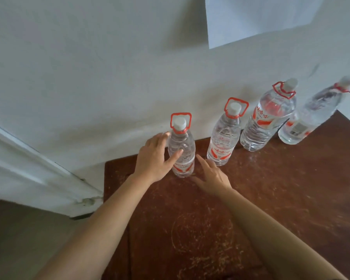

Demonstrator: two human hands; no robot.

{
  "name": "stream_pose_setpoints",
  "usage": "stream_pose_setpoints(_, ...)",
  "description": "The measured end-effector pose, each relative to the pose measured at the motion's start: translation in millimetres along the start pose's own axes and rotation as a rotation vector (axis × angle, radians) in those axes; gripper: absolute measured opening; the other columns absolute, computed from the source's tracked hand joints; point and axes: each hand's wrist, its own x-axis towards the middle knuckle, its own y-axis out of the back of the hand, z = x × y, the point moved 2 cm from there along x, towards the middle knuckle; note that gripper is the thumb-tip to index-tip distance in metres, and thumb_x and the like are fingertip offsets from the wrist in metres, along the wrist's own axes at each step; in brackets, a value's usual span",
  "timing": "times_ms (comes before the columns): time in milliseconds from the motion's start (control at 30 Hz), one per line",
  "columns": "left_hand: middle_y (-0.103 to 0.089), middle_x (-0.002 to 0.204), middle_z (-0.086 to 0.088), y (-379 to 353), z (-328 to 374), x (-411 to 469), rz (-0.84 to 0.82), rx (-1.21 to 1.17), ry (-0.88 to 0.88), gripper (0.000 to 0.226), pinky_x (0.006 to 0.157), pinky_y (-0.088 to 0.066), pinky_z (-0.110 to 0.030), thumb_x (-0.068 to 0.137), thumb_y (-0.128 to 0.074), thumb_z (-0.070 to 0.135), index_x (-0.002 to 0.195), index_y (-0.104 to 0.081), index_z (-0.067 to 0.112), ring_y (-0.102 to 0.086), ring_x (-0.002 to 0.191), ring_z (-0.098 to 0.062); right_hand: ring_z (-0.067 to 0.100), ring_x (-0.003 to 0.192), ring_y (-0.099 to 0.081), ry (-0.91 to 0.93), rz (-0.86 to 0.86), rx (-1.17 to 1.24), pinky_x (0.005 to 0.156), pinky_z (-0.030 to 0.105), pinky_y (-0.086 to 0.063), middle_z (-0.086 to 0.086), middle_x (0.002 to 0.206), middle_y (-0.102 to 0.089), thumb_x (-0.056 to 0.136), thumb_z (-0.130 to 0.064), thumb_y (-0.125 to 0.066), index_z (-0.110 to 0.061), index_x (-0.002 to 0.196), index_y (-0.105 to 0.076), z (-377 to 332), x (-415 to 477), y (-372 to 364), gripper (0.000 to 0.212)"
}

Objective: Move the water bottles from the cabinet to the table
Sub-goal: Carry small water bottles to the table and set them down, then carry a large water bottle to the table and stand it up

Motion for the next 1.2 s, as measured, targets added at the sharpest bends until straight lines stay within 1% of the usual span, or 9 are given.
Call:
stream_pose_setpoints(133,-0.052,0.146,-0.011,17.6,-4.4,-28.8,0.046,0.146,0.101,0.077,0.102,-0.047,-0.052,0.097,-0.016,0.070,0.146,-0.043,0.017,-0.049,0.133,-0.032,0.030,0.144,-0.039,0.073,0.063,-0.154,0.106,0.051,-0.046,0.002,0.166,-0.022,0.095,-0.067,-0.046,-0.041,0.159,-0.012,-10.2,-25.8,30.6,0.077)
stream_pose_setpoints(267,-0.050,0.147,-0.015,42.5,-3.4,-72.3,0.119,0.260,0.266,0.072,0.103,-0.044,-0.056,0.100,-0.015,0.064,0.146,-0.045,0.017,-0.047,0.134,-0.037,0.032,0.147,-0.034,0.209,0.186,-0.217,0.113,0.056,-0.037,0.005,0.165,-0.026,0.098,-0.068,-0.037,-0.041,0.158,-0.017,-35.8,-45.6,57.6,0.069)
stream_pose_setpoints(467,-0.042,0.153,-0.017,61.4,5.8,-186.6,0.250,0.356,0.614,0.065,0.104,-0.041,-0.062,0.103,-0.019,0.059,0.147,-0.044,0.018,-0.040,0.139,-0.040,0.040,0.145,-0.034,0.574,0.328,-0.170,0.116,0.060,-0.031,0.016,0.161,-0.032,0.096,-0.067,-0.033,-0.034,0.153,-0.038,-83.9,-81.2,54.5,0.066)
stream_pose_setpoints(567,-0.041,0.154,-0.018,62.1,19.2,-260.2,0.268,0.366,0.811,0.062,0.104,-0.041,-0.061,0.103,-0.025,0.057,0.148,-0.042,0.020,-0.041,0.137,-0.042,0.036,0.152,-0.020,0.711,0.210,-0.155,0.122,0.058,-0.019,0.012,0.166,-0.020,0.096,-0.070,-0.030,-0.039,0.156,-0.029,-111.7,-108.2,20.0,0.068)
stream_pose_setpoints(700,-0.047,0.148,-0.021,75.4,44.6,-364.9,0.294,0.441,1.025,0.061,0.099,-0.045,-0.059,0.102,-0.025,0.057,0.144,-0.045,0.017,-0.049,0.129,-0.044,0.036,0.153,-0.015,0.941,0.047,-0.132,0.122,0.059,-0.016,0.011,0.168,-0.013,0.100,-0.069,-0.026,-0.038,0.158,-0.022,-164.5,-161.9,-27.2,0.066)
stream_pose_setpoints(733,-0.048,0.147,-0.020,94.4,58.0,-433.2,0.361,0.516,1.153,0.062,0.098,-0.045,-0.059,0.103,-0.024,0.058,0.143,-0.048,0.017,-0.049,0.129,-0.044,0.036,0.153,-0.014,1.082,-0.026,-0.115,0.123,0.059,-0.015,0.011,0.168,-0.012,0.100,-0.069,-0.026,-0.038,0.158,-0.021,-202.7,-213.0,-51.8,0.066)
stream_pose_setpoints(833,-0.044,0.152,-0.018,117.3,76.1,-493.2,0.380,0.508,1.268,0.064,0.103,-0.042,-0.060,0.102,-0.024,0.059,0.143,-0.050,0.018,-0.045,0.135,-0.042,0.037,0.151,-0.021,1.188,-0.070,-0.060,0.121,0.058,-0.020,0.013,0.166,-0.020,0.100,-0.069,-0.027,-0.034,0.156,-0.032,-236.7,-260.8,-69.0,0.066)
stream_pose_setpoints(1033,-0.044,0.153,-0.017,162.6,165.7,-720.6,0.590,0.656,1.632,0.062,0.104,-0.041,-0.060,0.102,-0.027,0.057,0.146,-0.049,0.019,-0.044,0.137,-0.041,0.038,0.145,-0.034,1.579,-0.216,0.024,0.115,0.056,-0.032,0.014,0.162,-0.027,0.099,-0.068,-0.030,-0.034,0.152,-0.036,-321.0,-485.0,-133.8,0.063)
stream_pose_setpoints(1200,-0.039,0.156,-0.015,168.4,256.9,-902.6,0.631,0.688,1.923,0.064,0.107,-0.038,-0.062,0.101,-0.025,0.059,0.149,-0.043,0.021,-0.039,0.141,-0.039,0.036,0.147,-0.033,1.827,-0.363,0.104,0.115,0.058,-0.032,0.012,0.163,-0.028,0.100,-0.066,-0.035,-0.034,0.154,-0.038,-338.5,-687.9,-205.3,0.063)
